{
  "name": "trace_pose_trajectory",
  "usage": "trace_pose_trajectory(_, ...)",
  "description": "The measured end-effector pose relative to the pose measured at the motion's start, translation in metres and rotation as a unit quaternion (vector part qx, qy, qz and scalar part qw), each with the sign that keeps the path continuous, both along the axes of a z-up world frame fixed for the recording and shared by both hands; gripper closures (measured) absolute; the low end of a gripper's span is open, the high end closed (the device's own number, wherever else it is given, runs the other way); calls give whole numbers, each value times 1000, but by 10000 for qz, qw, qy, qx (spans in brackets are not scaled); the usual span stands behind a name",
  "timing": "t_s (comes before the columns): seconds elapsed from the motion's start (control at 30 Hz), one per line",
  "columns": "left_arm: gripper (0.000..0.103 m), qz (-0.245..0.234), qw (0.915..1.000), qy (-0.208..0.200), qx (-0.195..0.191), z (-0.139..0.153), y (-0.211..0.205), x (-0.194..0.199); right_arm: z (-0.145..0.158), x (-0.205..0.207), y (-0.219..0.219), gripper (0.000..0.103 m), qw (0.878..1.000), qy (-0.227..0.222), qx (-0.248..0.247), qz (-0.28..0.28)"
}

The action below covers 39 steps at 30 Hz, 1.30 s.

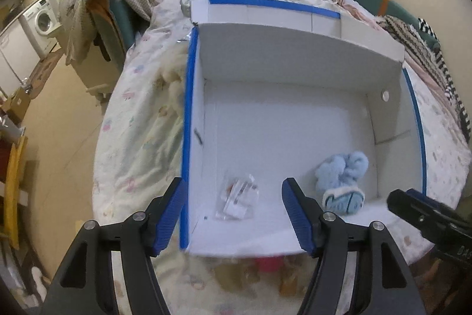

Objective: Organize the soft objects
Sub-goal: 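Open both tools to drop the plush and bag into the box, then grasp the cream lace scrunchie with the right tool while the left tool grasps the beige flat piece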

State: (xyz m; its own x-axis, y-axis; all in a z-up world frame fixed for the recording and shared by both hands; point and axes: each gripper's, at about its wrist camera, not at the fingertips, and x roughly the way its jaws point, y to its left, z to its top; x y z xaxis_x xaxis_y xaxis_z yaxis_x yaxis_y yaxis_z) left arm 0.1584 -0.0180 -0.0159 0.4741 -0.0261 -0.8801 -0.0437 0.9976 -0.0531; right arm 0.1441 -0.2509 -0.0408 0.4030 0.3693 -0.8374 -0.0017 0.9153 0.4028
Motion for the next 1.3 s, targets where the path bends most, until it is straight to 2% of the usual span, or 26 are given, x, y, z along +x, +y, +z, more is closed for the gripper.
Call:
trace_pose_trajectory(0.07,39,14,10000,19,62,1,1,-11,3,-10,-2,7,10000,-44,-7,20)
trace_pose_trajectory(0.23,38,151,9999,34,-71,8,7,-35,3,-31,-9,7,10000,-29,3,13)
trace_pose_trajectory(0.33,30,263,9996,-17,-109,14,12,-49,3,-40,-10,7,10000,-40,20,25)
trace_pose_trajectory(0.47,29,394,9991,-108,-90,17,23,-70,4,-50,-12,7,9999,-44,96,25)
trace_pose_trajectory(0.63,29,451,9990,-2,-45,6,35,-81,-5,-59,-14,7,9999,74,112,12)
trace_pose_trajectory(0.8,29,461,9989,22,-60,-11,44,-87,-31,-67,-9,7,9991,405,107,98)
trace_pose_trajectory(0.93,29,546,9976,425,-80,-34,47,-90,-53,-74,-2,7,9977,669,-28,126)
trace_pose_trajectory(1.0,34,488,9965,655,-204,-48,46,-90,-63,-72,-1,7,9966,817,129,54)
trace_pose_trajectory(1.13,42,329,9931,1017,-476,-71,37,-81,-72,-71,-1,7,9958,914,81,-7)
trace_pose_trajectory(1.23,52,259,9888,1269,-745,-85,30,-74,-75,-69,-4,7,9954,959,84,-2)
trace_pose_trajectory(1.3,53,212,9873,1373,-770,-94,24,-69,-76,-69,-6,7,9951,986,84,-22)
